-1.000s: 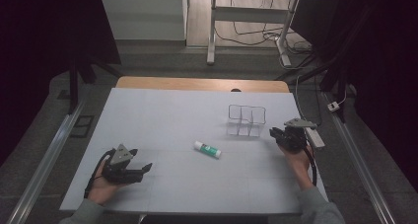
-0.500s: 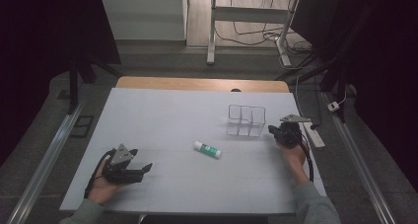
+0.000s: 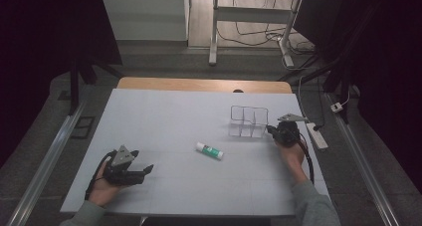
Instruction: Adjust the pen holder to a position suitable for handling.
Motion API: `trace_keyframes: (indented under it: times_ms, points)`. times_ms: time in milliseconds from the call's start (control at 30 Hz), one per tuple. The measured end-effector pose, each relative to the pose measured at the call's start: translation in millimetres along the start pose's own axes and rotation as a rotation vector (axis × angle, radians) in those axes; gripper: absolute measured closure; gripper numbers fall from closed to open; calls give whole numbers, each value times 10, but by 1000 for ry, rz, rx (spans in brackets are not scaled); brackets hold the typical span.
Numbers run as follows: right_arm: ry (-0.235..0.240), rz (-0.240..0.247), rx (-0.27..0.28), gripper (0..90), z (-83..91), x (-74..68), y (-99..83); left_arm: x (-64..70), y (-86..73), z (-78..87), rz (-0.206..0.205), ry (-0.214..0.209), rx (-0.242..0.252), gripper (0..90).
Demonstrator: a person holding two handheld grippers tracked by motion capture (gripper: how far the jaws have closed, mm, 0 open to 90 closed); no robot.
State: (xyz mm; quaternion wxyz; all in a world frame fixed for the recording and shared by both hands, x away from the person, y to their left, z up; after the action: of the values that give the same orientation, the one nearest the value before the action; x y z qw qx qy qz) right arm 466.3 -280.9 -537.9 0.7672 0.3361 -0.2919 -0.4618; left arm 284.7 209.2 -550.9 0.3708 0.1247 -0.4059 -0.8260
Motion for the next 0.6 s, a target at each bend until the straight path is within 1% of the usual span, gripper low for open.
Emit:
trace_keyframes:
  times_ms: [67,200,267,433,467,533,600]
  points:
    - [3,-2,10,890,-11,-17,10,-1,0,1,0,0,1,237]
    - [9,11,6,890,-29,-49,15,-7,-2,2,0,0,1,237]
    - [4,12,7,890,-40,-60,15,-8,-2,2,0,0,2,237]
    - [-1,1,4,891,-48,-59,20,-4,0,-2,-2,0,0,237]
    - [-1,-3,-2,890,-52,-65,28,-5,1,-2,-2,0,-1,237]
    - [4,-6,1,890,-57,-75,34,-5,1,-3,-2,1,-1,237]
    - [8,4,2,890,-66,-108,49,-6,-1,-3,-1,1,-1,237]
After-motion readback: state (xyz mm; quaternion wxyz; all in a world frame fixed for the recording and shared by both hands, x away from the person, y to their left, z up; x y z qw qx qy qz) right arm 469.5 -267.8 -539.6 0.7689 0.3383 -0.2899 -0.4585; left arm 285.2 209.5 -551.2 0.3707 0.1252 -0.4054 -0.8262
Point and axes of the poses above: each handheld gripper's, and its own axes: z roughly backward along the jaws, y roughly out of its top, x roughly to its right, the point moved 4 cm from there along -z, roughly forward along the jaws, and after that the axes turned 10 degrees about -y, right-handed, at the moved point
